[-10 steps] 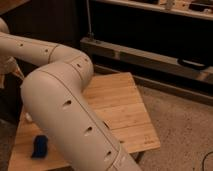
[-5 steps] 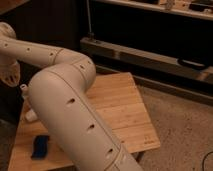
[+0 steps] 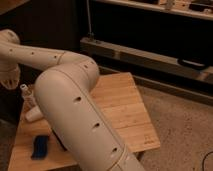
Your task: Knock the bottle over
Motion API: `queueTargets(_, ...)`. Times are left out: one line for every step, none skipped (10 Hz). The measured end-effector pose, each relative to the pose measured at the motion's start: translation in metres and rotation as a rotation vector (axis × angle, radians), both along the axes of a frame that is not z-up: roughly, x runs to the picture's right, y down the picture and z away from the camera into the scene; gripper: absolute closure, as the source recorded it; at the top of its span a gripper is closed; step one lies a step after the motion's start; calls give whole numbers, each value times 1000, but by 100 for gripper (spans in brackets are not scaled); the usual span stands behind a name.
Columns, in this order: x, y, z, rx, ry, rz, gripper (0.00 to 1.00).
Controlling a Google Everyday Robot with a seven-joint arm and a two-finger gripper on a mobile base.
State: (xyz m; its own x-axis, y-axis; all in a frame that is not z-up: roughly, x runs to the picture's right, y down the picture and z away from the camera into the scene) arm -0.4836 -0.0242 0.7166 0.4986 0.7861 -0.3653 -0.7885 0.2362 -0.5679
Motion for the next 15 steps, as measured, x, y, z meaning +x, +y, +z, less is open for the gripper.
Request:
queueTargets(-5, -1, 3, 17, 10, -4, 100)
queueTargets(-10, -1, 6, 29, 20, -9, 100)
queueTargets(-15, -1, 7, 38, 27, -16, 100)
queueTargets(-23, 0, 9, 46, 34, -25, 100)
queueTargets(-23, -3, 13, 55, 44, -26, 100)
queueTargets(-20, -8, 18, 64, 55, -26, 100)
queueTargets(-19, -9, 20, 68, 61, -30, 100)
queueTargets(-18, -11, 23, 71, 68, -36, 100)
queueTargets(-14, -14, 27, 73, 76, -36, 100)
queueTargets(-10, -16, 30, 71, 79, -35, 100)
queueTargets(-8, -16, 33, 66, 80, -36, 100)
queueTargets(-8, -16, 35, 60, 76, -38, 100)
queueTargets(-4, -17, 39, 55, 76, -35, 100)
queueTargets(0, -18, 42, 48, 74, -33, 100)
queueTargets(-1, -16, 42, 42, 67, -36, 100)
